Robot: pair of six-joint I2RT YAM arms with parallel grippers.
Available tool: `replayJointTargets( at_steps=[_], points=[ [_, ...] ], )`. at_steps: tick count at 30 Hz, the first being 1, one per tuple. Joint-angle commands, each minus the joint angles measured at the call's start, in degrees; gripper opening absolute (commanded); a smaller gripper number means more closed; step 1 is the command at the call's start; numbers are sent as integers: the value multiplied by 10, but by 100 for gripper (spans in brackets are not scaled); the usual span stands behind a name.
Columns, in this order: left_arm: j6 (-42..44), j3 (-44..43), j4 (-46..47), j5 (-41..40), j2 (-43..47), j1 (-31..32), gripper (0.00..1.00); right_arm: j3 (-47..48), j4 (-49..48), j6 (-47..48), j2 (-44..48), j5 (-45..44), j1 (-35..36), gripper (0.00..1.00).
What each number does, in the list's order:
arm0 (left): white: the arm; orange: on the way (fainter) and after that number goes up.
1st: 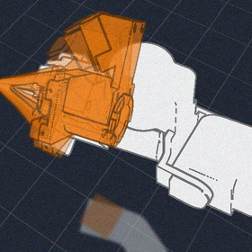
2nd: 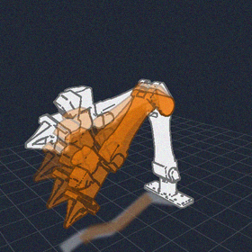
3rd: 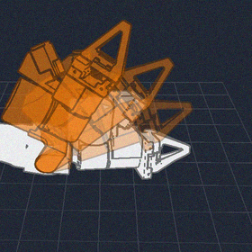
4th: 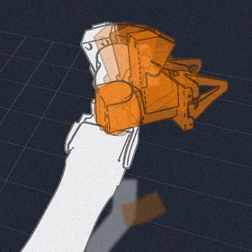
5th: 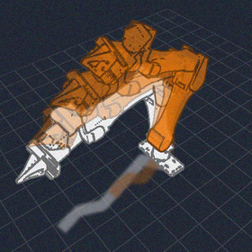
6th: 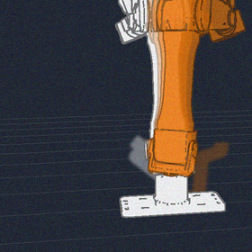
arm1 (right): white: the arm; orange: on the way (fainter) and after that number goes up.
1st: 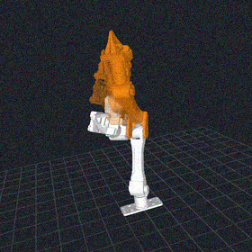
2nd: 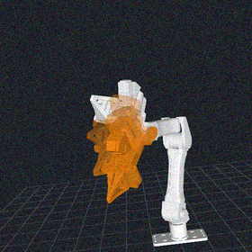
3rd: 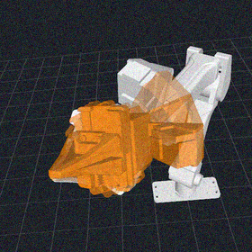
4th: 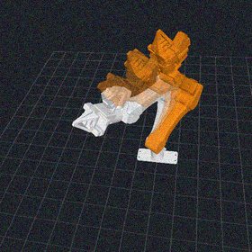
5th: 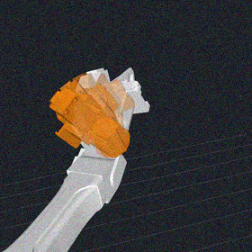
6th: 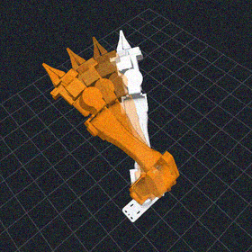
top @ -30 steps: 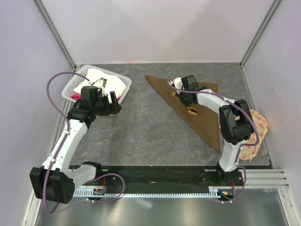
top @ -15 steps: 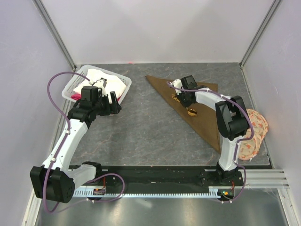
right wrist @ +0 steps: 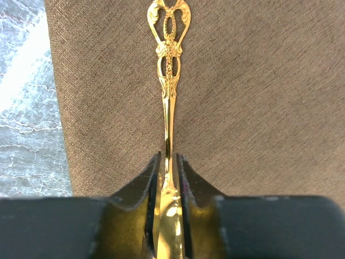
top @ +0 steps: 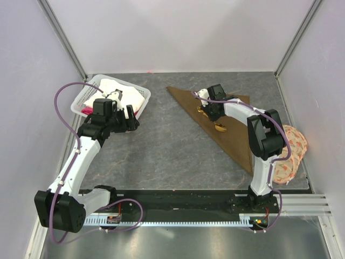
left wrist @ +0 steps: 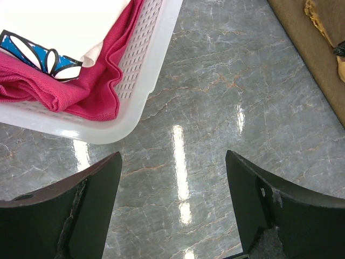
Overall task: Fold the napkin, place the utensils inside, and roll it up
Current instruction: Place the utensil onto the napkin
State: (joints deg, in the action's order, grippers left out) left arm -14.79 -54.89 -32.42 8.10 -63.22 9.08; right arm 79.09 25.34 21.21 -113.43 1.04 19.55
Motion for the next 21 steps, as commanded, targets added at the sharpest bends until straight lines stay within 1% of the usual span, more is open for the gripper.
replayJointTargets(
  at_steps=[1,2,7,9,12,14,15,16,21],
  points=[
    [23,5,21,15,-1,-1,85,23,7,1,12,-6,-3,26],
    [23,5,21,17,-1,-1,85,22,7,1,14,-6,-2,29],
    [22,5,21,23,-3,-1,85,22,17,-6,35,-3,-3,33],
    [22,6,21,23,-3,-1,85,15,15,-20,48,9,0,35],
    [22,6,21,24,-4,-1,85,-2,2,-49,76,2,14,38],
    [22,5,21,28,-7,-1,85,-17,-7,-63,92,-34,30,41],
    [21,6,22,28,-7,-1,85,-22,-18,-77,97,-55,52,42],
    [21,5,21,29,-8,-1,85,-30,-22,-85,97,-89,62,44],
    [21,6,22,30,-10,-1,85,-39,-28,-118,78,-142,117,43]
  ],
)
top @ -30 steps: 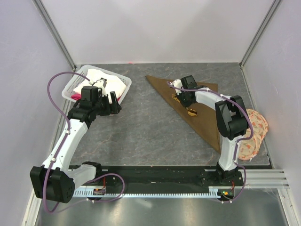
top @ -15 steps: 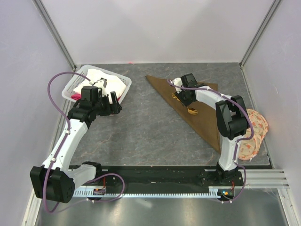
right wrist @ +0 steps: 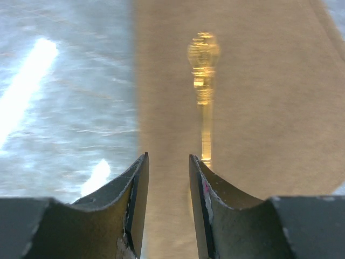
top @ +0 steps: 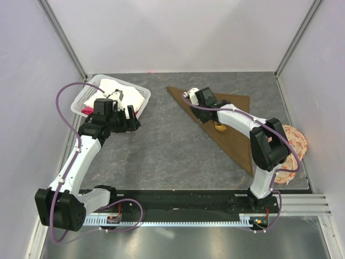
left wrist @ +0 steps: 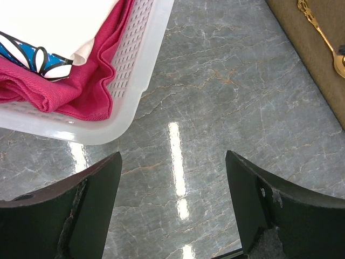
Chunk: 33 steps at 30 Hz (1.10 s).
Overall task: Fold the napkin, place the utensils inside, and roll it up
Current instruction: Place the utensil onto the napkin
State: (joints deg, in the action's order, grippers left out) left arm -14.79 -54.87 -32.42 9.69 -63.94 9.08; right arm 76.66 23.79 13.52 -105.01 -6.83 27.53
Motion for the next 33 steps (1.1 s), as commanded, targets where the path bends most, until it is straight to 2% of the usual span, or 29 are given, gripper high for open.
replayJointTargets(
  at_steps=[1,8,16,26,31,33],
  points=[
    [20,6,22,14,-4,-1,85,-16,-16,-43,-11,-70,43,43],
    [20,6,21,16,-6,-1,85,-12,-30,-45,-44,-72,56,42],
    [20,6,22,17,-9,-1,85,-6,-36,-26,-70,-78,57,36],
    [20,5,22,19,-12,-1,85,-3,-37,-17,-92,-81,58,35],
    [20,6,21,20,-13,-1,85,-6,-35,-15,-96,-77,58,30],
    [20,6,21,21,-12,-1,85,-9,-34,-12,-99,-75,58,24]
  ],
)
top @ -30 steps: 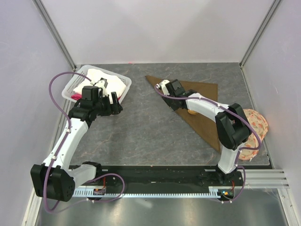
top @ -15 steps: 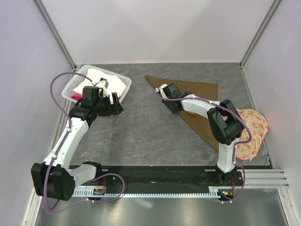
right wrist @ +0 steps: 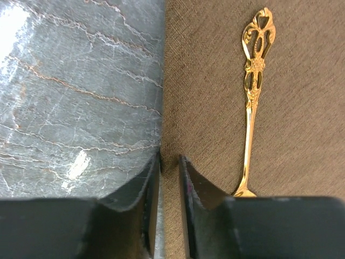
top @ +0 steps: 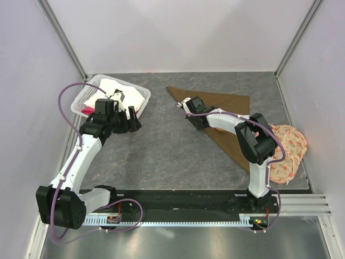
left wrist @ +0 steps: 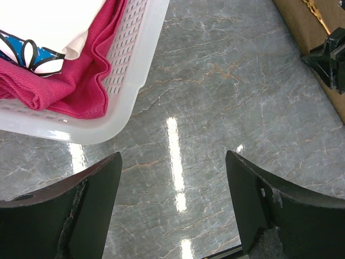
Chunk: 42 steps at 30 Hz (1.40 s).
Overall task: Fold the napkin, place the utensils inside, and roll it up
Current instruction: Place the utensil onto the napkin
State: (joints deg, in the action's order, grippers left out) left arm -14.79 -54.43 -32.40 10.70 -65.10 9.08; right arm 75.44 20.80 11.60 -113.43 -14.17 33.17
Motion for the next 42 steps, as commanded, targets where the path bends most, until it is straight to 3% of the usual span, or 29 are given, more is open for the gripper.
replayJointTargets(
  at_steps=[1,5,17,29,30,34,36,37,42],
  points=[
    [20,1,22,11,0,-1,85,1,-5,11,-15,-2,1,21],
    [20,1,22,13,-1,-1,85,-5,-1,29,-28,12,1,0],
    [21,1,21,18,-3,-1,85,-15,-1,28,-17,70,27,0],
    [20,0,21,25,0,-1,85,-31,-4,-60,14,82,94,0],
    [19,-1,22,26,0,-1,85,-32,-5,-72,20,80,95,4],
    [18,0,21,27,-1,-1,85,-45,8,-151,101,54,96,45],
    [18,0,21,29,-1,0,85,-62,21,-215,167,31,96,54],
    [17,0,21,29,0,-1,85,-85,24,-246,188,10,95,63],
    [14,0,25,42,-3,0,85,-151,143,-484,293,-53,72,72]
  ],
)
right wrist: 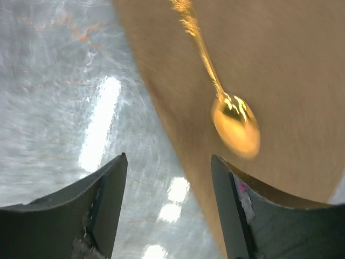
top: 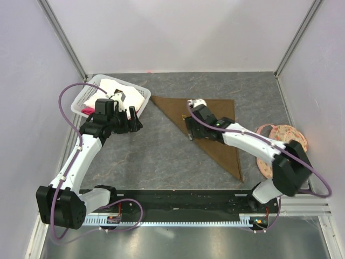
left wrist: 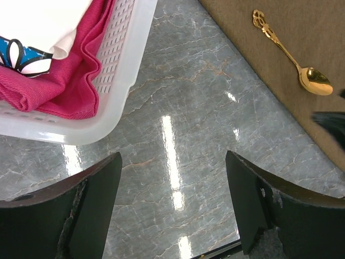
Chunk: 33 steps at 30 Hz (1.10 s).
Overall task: Fold the napkin, place the utensils inside, and roll it up
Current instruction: Place the utensil onto the napkin, then fold the napkin
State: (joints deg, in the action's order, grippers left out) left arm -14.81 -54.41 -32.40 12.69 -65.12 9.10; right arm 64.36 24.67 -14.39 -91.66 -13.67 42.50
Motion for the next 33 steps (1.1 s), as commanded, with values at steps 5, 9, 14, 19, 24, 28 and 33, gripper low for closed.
replayJointTargets(
  at_steps=[5,9,14,19,24,28,33],
  points=[
    [10,1,27,37,-5,-1,85,-201,144,-383,192,40,-82,73],
    [7,2,30,50,-8,0,85,-297,179,-444,337,51,-150,73],
    [4,1,31,61,-8,1,85,-318,217,-440,401,39,-210,73],
    [4,2,31,62,-4,2,85,-316,219,-415,369,51,-233,73],
    [6,3,32,58,-4,2,85,-307,248,-406,378,36,-234,73],
    [5,2,32,60,-2,2,85,-310,248,-413,379,40,-243,69],
    [5,2,32,60,2,2,85,-303,246,-406,358,33,-262,56]
  ],
)
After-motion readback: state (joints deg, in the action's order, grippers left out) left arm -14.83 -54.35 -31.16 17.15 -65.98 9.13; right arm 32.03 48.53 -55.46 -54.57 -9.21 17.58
